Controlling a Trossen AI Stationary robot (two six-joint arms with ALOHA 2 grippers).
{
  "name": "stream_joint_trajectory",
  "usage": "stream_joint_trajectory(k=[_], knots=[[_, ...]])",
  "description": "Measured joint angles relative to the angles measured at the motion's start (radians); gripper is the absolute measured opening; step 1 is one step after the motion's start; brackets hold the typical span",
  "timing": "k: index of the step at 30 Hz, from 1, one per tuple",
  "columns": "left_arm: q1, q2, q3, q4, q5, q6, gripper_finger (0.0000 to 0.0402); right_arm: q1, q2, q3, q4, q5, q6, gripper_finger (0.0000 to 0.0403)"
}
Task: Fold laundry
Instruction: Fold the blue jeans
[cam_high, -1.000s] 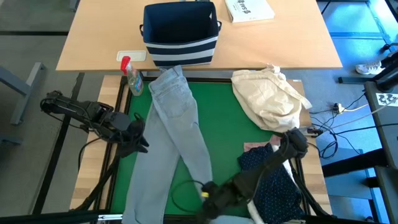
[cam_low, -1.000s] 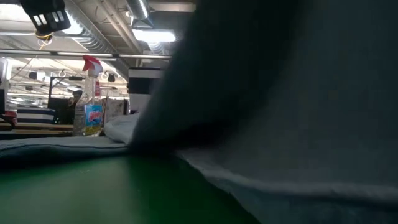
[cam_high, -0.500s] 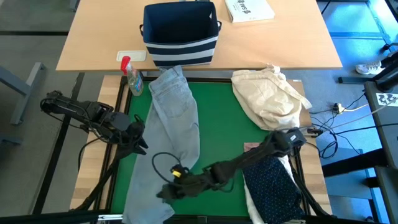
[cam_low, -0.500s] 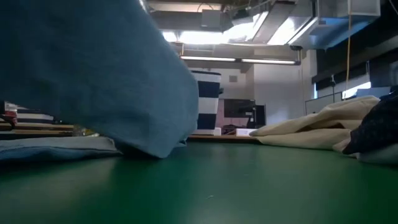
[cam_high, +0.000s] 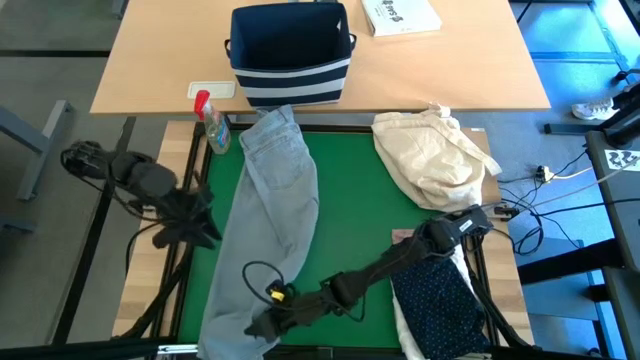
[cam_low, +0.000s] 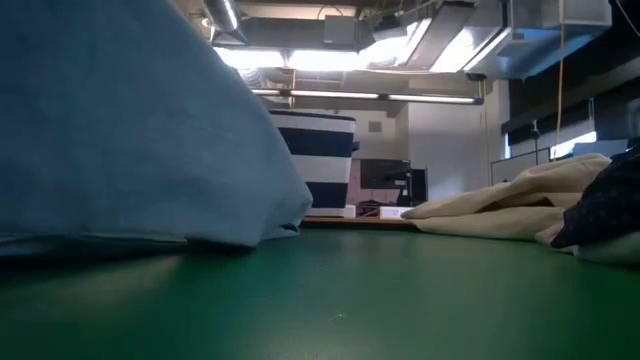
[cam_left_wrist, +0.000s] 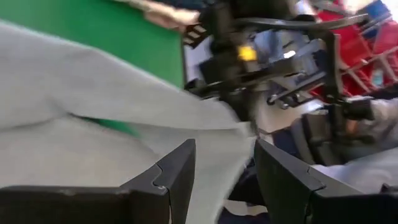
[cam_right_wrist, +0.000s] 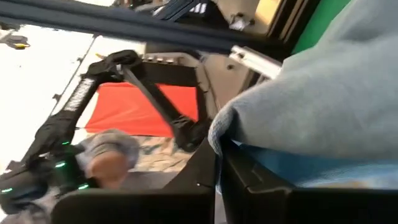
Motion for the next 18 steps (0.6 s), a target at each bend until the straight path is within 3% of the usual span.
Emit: stream_joint_trajectory(k=[7, 12, 18], knots=[[-0.218, 0.048, 0.06, 0.005, -0.23, -0.058, 0.0158, -0.038, 0.0, 0.0, 0.003, 0.034, -0.107, 0.0007], [-0.386, 0.158, 0.06, 0.003, -0.409, -0.096, 0.0158, -0.078, -0.005, 0.0, 0.005, 0.04, -0.185, 0.0005], [-0.575, 0.302, 0.06, -0.006, -0.53, -0.318, 0.0158, -0.115, -0.006, 0.0, 0.048, 0.042, -0.237, 0.0008]])
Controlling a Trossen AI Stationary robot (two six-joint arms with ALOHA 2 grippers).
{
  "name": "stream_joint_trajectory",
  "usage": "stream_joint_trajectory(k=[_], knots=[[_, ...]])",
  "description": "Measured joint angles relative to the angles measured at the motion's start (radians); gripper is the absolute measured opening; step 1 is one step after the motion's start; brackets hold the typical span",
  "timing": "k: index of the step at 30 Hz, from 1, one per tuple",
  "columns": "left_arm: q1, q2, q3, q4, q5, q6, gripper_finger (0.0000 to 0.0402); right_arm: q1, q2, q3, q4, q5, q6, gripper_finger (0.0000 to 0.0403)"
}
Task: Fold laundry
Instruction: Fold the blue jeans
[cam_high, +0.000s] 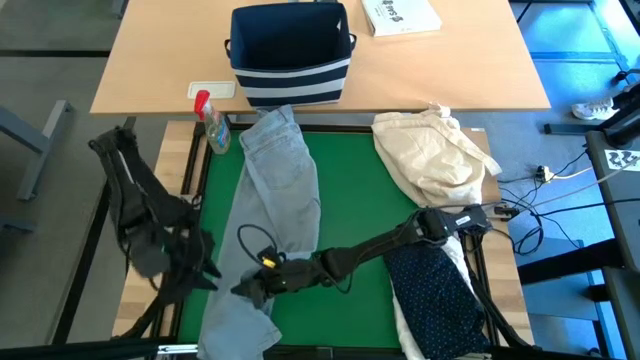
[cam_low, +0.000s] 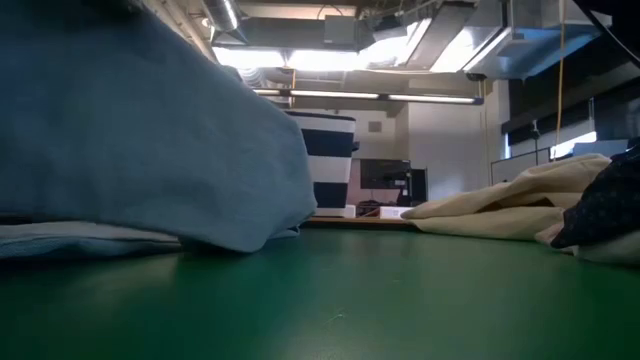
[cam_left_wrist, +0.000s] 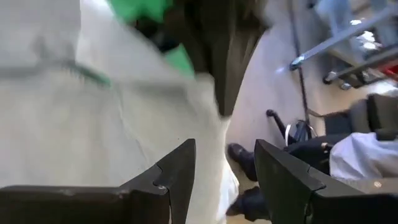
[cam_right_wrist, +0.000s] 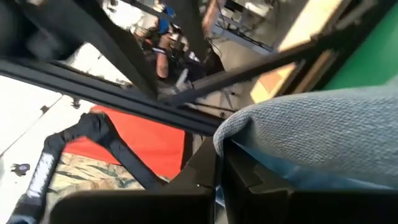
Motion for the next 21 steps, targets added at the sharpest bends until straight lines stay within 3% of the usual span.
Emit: stream_joint_trajectory(k=[5, 9, 15, 21], knots=[[-0.157, 0.104, 0.0, -0.005, -0.194, -0.28, 0.0158, -0.014, -0.001, 0.0, 0.01, -0.016, -0.025, 0.0006], [-0.218, 0.195, 0.0, 0.006, -0.294, -0.418, 0.0158, -0.019, -0.001, 0.0, 0.01, -0.049, -0.033, 0.0006], [-0.218, 0.287, 0.0, 0.007, -0.287, -0.505, 0.0158, -0.025, -0.001, 0.0, 0.008, -0.054, -0.069, 0.0006], [-0.232, 0.29, 0.059, 0.001, -0.195, -0.552, 0.0158, -0.032, -0.001, 0.0, -0.043, -0.034, -0.056, 0.0005]])
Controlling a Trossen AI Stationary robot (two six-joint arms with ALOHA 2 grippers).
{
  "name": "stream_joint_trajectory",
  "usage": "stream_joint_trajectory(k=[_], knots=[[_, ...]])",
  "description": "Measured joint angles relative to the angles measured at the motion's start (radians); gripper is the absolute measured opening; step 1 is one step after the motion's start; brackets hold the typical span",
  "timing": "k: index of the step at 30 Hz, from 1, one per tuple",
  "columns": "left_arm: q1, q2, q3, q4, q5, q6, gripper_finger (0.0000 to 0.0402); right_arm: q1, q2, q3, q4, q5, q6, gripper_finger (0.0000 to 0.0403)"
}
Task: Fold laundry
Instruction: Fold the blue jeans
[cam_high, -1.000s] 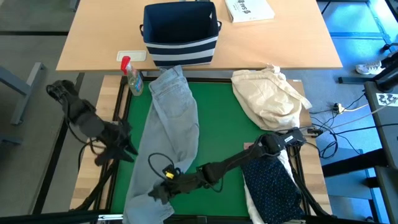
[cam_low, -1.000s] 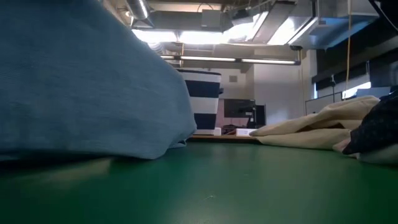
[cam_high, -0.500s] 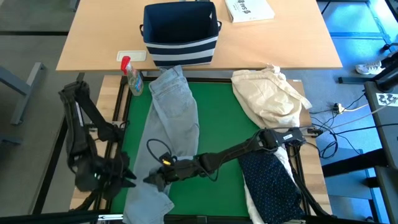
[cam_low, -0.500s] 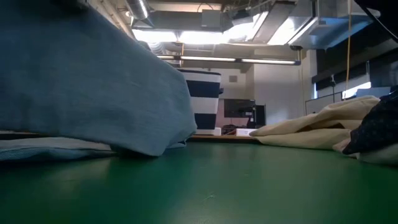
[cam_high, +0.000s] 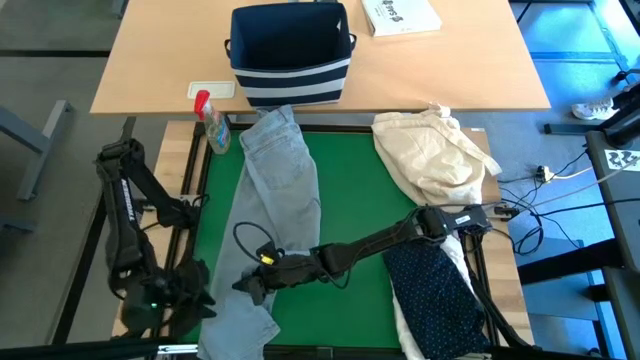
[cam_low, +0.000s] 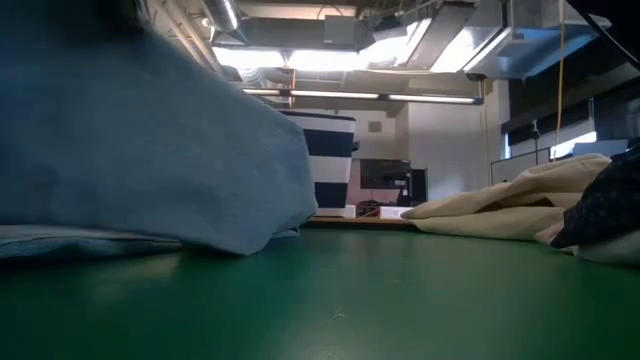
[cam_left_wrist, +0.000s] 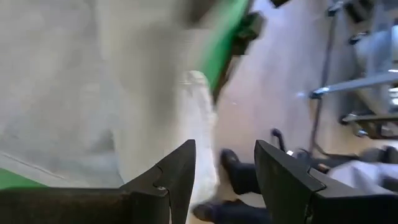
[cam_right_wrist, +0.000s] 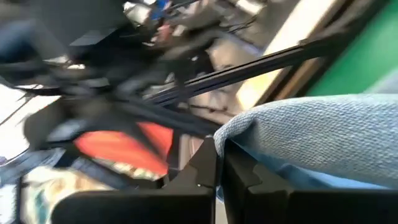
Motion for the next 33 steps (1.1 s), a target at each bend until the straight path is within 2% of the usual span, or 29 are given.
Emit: stream_joint_trajectory(k=[3, 6, 8, 14, 21, 27, 33], knots=[[-0.007, -0.002, 0.049, -0.059, -0.058, 0.0, 0.0158, -0.01, 0.0, 0.0, -0.053, 0.061, 0.032, 0.0005], [0.005, -0.001, 0.047, -0.092, -0.227, -0.008, 0.0158, -0.022, 0.0, 0.0, -0.076, 0.118, 0.037, 0.0005], [0.032, 0.005, 0.028, -0.09, -0.295, -0.009, 0.0158, -0.028, 0.0, 0.0, -0.079, 0.145, 0.037, 0.0005], [0.104, 0.067, 0.004, -0.161, -0.288, -0.031, 0.0158, -0.047, 0.0, 0.0, -0.066, 0.165, 0.038, 0.0005], [0.144, 0.11, 0.004, -0.382, -0.187, -0.203, 0.0158, -0.047, 0.0, 0.0, -0.07, 0.169, 0.039, 0.0005], [0.144, 0.109, 0.004, -0.351, -0.252, -0.235, 0.0158, -0.045, 0.0, 0.0, -0.065, 0.15, 0.04, 0.0005], [0.144, 0.109, 0.004, -0.35, -0.259, -0.229, 0.0158, -0.046, 0.0, 0.0, -0.058, 0.101, 0.04, 0.0005]])
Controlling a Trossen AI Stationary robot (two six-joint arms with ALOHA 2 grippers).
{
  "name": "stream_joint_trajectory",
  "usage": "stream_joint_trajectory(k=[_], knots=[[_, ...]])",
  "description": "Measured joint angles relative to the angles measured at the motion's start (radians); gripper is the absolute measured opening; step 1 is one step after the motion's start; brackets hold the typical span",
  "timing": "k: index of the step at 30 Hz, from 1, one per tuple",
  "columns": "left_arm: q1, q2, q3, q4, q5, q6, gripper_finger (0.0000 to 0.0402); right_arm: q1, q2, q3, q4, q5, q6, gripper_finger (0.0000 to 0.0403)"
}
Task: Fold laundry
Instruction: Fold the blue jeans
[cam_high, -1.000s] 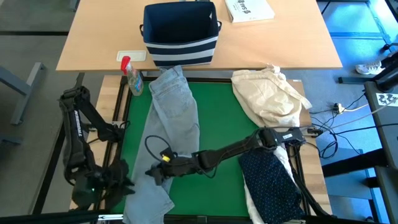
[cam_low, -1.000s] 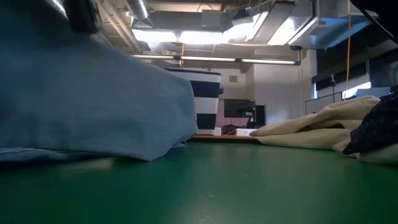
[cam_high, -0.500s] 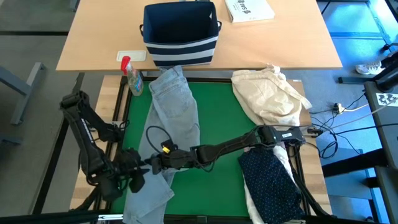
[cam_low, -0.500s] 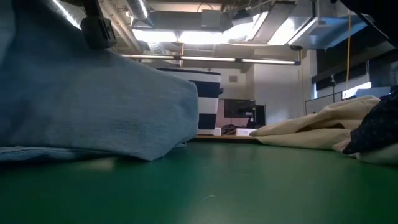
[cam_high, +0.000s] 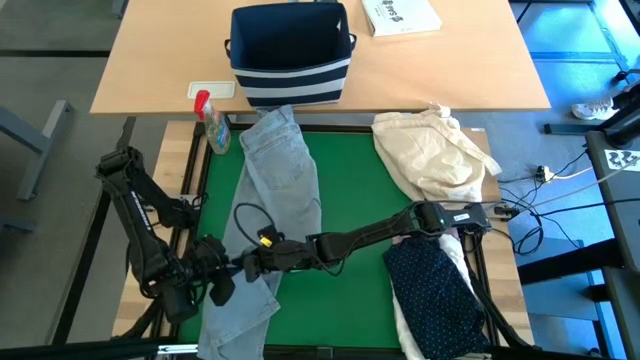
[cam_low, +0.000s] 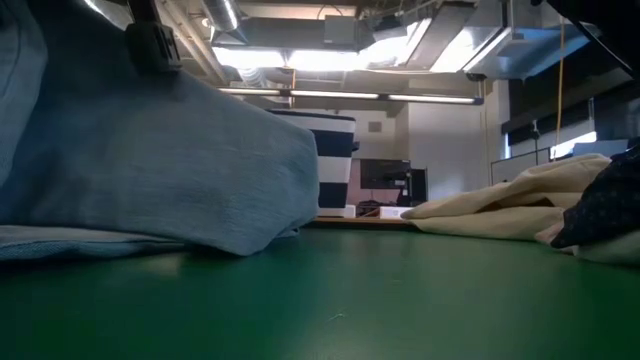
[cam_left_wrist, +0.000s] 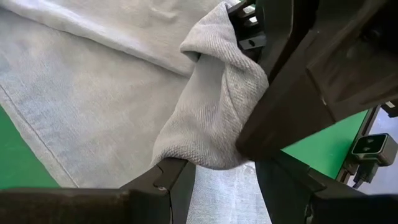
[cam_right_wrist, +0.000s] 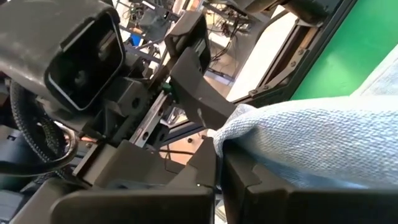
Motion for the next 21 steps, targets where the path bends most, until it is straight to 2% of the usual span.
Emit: stream_joint_trajectory(k=[4, 9, 18, 21], knots=[[0.01, 0.0, 0.0, 0.005, -0.002, 0.003, 0.0158, 0.0, 0.0, 0.0, 0.002, -0.014, -0.003, 0.0005], [0.01, 0.0, 0.0, 0.053, -0.016, 0.077, 0.0158, 0.001, 0.0, 0.0, 0.005, -0.045, -0.003, 0.0005], [0.001, -0.001, 0.0, 0.061, -0.127, 0.128, 0.0158, -0.002, 0.0, 0.0, 0.07, -0.087, -0.004, 0.0005], [-0.002, -0.001, 0.0, 0.062, -0.145, 0.137, 0.0146, -0.001, 0.0, 0.0, 0.073, -0.093, -0.003, 0.0005]])
